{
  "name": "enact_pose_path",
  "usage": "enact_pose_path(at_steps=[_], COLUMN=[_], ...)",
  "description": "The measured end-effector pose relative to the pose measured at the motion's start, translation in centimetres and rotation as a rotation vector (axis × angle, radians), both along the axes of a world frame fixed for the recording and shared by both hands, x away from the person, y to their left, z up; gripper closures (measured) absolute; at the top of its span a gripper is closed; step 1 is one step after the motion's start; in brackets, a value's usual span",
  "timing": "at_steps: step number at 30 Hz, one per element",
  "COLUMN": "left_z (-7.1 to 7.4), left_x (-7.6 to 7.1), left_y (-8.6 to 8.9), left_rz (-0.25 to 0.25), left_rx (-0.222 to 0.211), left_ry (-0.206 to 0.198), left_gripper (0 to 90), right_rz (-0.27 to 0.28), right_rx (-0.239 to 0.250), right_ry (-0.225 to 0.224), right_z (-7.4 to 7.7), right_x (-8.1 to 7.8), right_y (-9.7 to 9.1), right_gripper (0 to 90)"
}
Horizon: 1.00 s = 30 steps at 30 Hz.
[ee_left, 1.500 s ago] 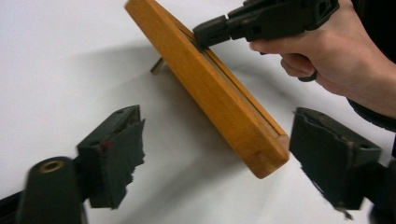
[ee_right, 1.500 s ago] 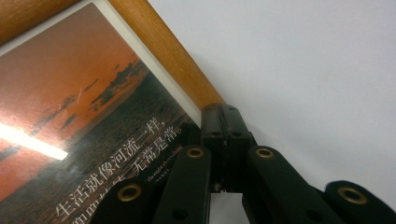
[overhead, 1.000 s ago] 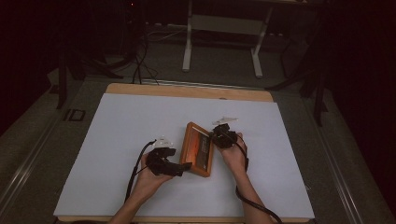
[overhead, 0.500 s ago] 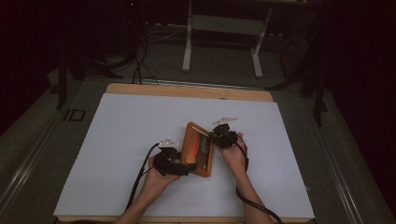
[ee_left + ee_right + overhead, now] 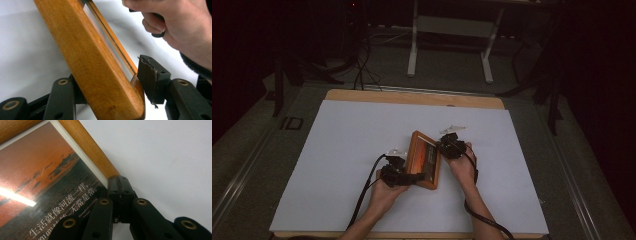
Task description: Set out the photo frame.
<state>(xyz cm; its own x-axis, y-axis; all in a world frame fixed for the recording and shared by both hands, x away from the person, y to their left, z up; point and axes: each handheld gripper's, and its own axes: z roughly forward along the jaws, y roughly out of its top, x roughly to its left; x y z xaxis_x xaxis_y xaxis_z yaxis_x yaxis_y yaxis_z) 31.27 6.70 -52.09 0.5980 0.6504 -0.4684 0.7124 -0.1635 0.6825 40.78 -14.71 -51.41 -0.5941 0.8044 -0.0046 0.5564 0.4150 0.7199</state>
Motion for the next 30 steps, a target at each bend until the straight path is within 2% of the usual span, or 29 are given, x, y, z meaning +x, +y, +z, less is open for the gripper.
enact_pose_path(at_steps=[8,12,17,19,24,30], left_z=[0.0,0.2,0.2,0.3,0.4,0.7], left_x=[0.0,0.1,0.2,0.2,0.2,0.2], left_y=[0.0,0.0,-0.1,-0.2,-0.4,-0.7], left_rz=[0.015,0.018,0.026,0.031,0.034,0.034], left_rx=[-0.019,-0.018,-0.023,-0.022,-0.011,0.007], left_ry=[0.024,0.031,0.036,0.036,0.027,0.016], left_gripper=[50.5,51.7,53.2,53.5,54.5,55.6], right_rz=[0.006,0.002,0.033,0.042,0.063,0.078], right_rx=[-0.016,-0.032,-0.046,-0.051,-0.067,-0.063], right_ry=[-0.003,0.001,-0.002,-0.003,-0.031,-0.081], right_z=[0.1,0.3,0.3,0.3,1.0,2.6], right_x=[0.0,-0.2,-0.8,-1.0,-2.3,-3.9], right_y=[0.1,-0.1,-0.9,-1.0,-1.9,-2.7], right_gripper=[89.1,77.6,65.1,63.3,56.0,51.7])
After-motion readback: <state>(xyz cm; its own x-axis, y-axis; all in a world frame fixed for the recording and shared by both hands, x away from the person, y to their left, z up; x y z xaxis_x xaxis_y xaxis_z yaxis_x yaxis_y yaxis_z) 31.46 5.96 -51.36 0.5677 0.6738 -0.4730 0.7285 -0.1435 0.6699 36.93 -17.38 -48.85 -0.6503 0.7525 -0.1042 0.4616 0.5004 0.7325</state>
